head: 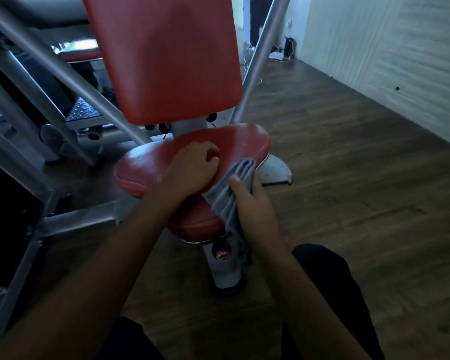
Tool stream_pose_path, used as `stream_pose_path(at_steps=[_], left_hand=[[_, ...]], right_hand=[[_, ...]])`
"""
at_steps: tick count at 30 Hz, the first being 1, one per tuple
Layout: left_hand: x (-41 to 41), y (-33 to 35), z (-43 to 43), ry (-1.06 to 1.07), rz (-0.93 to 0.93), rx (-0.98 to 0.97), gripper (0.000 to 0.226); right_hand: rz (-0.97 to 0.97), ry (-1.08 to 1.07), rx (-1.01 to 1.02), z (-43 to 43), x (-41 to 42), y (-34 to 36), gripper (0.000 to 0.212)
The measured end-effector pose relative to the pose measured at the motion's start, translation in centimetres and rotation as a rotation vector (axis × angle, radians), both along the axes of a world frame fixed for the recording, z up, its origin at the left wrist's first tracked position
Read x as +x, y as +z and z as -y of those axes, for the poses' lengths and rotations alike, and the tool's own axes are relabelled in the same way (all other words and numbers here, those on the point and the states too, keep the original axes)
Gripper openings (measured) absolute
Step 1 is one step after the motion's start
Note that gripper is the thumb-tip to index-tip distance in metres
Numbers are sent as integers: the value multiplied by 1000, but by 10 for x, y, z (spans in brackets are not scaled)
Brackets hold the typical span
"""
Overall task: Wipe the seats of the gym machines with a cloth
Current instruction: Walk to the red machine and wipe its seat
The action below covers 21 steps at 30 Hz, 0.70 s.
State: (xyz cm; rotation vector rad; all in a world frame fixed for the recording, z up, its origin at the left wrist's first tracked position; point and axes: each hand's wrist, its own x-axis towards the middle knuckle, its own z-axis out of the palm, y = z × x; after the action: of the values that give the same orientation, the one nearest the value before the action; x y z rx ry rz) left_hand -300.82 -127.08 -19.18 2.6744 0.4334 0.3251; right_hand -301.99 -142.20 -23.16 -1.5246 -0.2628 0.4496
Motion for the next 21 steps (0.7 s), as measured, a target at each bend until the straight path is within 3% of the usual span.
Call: stream_pose_path(at_steps=[3, 4, 7, 11, 17, 21], left_hand=[[11, 2, -2, -20, 1, -5, 32], [14, 3, -4, -28, -6, -10, 31], [20, 2, -10, -19, 1, -18, 31], [28, -2, -13, -6, 33, -29, 31], [32, -9, -16, 3, 37, -28, 32], [31, -7, -15, -7, 54, -23, 32]], right_hand=[[-79, -32, -6, -16, 36, 9, 83], [-100, -30, -12, -18, 36, 4, 85], [-119, 7, 75, -10, 18, -9, 55], [-87, -150, -27, -30, 68, -5, 82], [-99, -122, 77, -35, 63, -19, 81], [-26, -326, -95, -48, 115, 2, 75]])
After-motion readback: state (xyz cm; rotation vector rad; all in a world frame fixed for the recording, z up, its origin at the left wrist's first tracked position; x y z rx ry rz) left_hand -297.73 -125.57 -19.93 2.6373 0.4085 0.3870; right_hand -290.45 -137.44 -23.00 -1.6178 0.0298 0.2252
